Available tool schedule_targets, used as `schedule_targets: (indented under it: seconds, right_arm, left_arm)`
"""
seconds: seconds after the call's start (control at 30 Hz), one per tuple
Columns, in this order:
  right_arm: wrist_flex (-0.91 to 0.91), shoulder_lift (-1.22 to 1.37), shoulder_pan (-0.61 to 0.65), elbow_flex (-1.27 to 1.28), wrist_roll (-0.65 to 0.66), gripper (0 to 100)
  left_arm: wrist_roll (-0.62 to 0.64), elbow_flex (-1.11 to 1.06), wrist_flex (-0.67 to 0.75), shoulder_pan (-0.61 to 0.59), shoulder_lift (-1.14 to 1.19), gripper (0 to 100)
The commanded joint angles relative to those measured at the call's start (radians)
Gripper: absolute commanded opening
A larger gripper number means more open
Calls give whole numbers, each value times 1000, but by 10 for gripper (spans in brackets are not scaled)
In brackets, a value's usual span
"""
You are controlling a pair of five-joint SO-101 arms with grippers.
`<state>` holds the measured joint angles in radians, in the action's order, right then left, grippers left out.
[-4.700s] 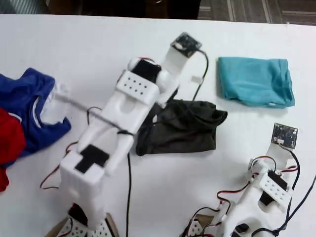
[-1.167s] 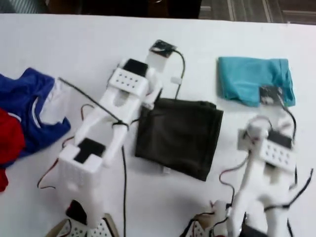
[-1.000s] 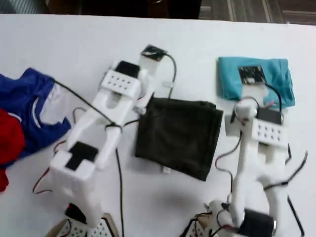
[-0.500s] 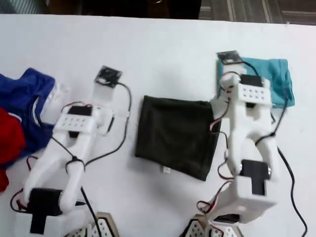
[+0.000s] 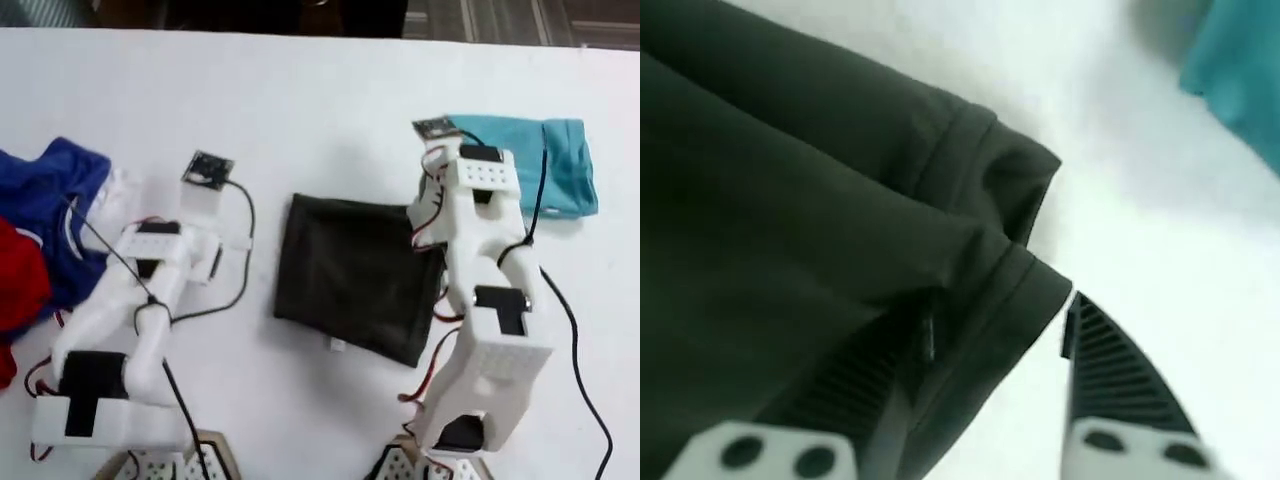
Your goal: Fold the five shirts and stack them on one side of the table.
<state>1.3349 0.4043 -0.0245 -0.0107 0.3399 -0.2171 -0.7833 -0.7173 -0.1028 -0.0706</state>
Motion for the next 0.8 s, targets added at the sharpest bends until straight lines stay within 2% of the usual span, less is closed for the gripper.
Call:
schedule_targets:
  seconds: [0.0,0.07,0.13,0.33,0.77]
  right_arm:
    - [-18,1,-13,-38,-2,77]
    - [-42,-10,-13,-38,-6,9]
    - [-50,-28,-10,-38,-8,34]
    - [-50,-134,-4,-38,-2,19]
    - [-101,-315,5,-38,0,19]
  left_arm:
    - [3,16,15,-5,-2,27]
    - [3,16,15,-5,0,27]
    - [3,15,17,-2,0,27]
    - [3,-22,83,3,0,27]
    - [3,-22,86,3,0,27]
